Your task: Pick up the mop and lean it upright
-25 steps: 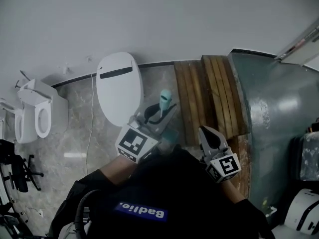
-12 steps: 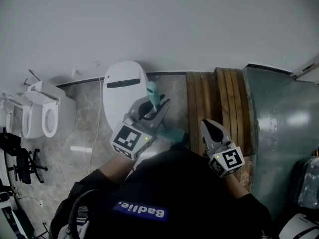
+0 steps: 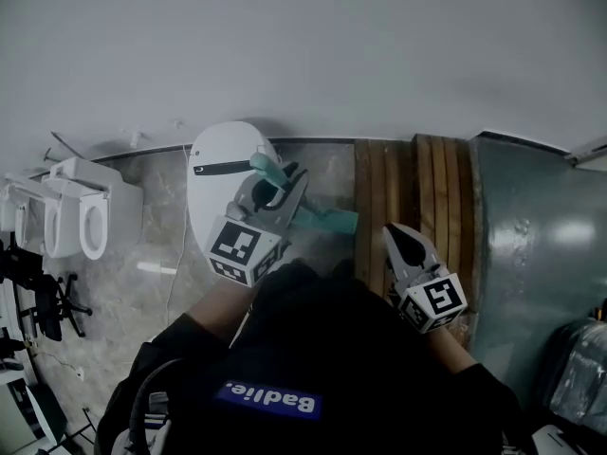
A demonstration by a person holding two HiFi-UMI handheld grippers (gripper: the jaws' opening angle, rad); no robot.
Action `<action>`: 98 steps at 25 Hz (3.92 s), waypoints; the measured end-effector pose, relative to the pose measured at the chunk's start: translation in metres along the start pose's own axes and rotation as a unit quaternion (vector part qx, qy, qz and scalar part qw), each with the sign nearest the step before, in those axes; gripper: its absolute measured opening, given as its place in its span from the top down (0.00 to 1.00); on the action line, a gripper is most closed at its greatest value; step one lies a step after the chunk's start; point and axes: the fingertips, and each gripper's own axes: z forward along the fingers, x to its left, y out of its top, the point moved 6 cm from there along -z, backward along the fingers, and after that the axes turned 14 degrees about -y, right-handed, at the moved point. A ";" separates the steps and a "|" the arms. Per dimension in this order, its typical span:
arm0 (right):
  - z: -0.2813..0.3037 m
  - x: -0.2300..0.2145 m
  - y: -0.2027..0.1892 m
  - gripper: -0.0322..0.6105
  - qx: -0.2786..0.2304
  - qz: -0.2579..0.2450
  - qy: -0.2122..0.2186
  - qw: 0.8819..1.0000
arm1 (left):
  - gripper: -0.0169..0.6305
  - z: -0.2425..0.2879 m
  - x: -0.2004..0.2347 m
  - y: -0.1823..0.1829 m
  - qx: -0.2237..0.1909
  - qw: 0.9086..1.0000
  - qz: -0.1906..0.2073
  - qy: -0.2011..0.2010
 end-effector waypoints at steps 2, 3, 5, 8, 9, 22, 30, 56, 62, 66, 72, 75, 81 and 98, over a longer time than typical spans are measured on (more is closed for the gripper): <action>0.004 -0.009 0.003 0.94 0.006 0.004 -0.013 1.000 | 0.84 0.014 0.015 0.002 0.003 1.000 0.001 -0.002; 0.005 -0.013 0.004 0.94 0.008 0.005 -0.021 1.000 | 0.84 0.020 0.022 0.002 0.003 1.000 0.001 -0.006; 0.012 -0.020 0.007 0.94 0.012 0.003 -0.041 0.999 | 0.84 0.033 0.040 0.003 0.004 1.000 0.000 -0.015; 0.029 -0.032 0.015 0.94 0.015 0.002 -0.082 0.997 | 0.84 0.055 0.075 -0.002 0.006 0.999 -0.008 -0.031; 0.034 -0.036 0.020 0.94 0.014 0.004 -0.096 0.995 | 0.84 0.063 0.087 -0.005 0.008 0.999 -0.012 -0.036; 0.085 -0.041 0.050 0.94 0.026 0.010 -0.204 0.979 | 0.84 0.132 0.207 -0.037 0.058 0.994 -0.050 -0.073; 0.098 -0.039 0.049 0.94 0.042 0.016 -0.238 0.970 | 0.83 0.162 0.242 -0.073 0.094 0.990 -0.066 -0.075; 0.112 -0.042 0.049 0.94 0.071 0.019 -0.288 0.955 | 0.83 0.243 0.330 -0.127 0.164 0.982 -0.084 -0.045; 0.100 -0.047 0.041 0.93 0.071 0.028 -0.312 0.947 | 0.82 0.255 0.343 -0.130 0.191 0.978 -0.072 -0.042; 0.097 -0.049 0.039 0.93 0.076 0.029 -0.318 0.945 | 0.80 0.258 0.348 -0.139 0.206 0.974 -0.083 -0.036; 0.089 -0.047 0.026 0.92 0.073 0.050 -0.333 0.939 | 0.76 0.265 0.358 -0.157 0.235 0.968 -0.083 -0.030; 0.085 -0.043 0.024 0.91 0.074 0.048 -0.336 0.938 | 0.74 0.266 0.364 -0.165 0.243 0.966 -0.085 -0.025; 0.075 -0.040 0.019 0.91 0.083 0.047 -0.337 0.937 | 0.73 0.269 0.366 -0.177 0.265 0.961 -0.079 -0.021; 0.006 -0.025 -0.013 0.90 0.067 0.069 -0.348 0.932 | 0.72 0.212 0.296 -0.222 0.290 0.951 -0.112 -0.002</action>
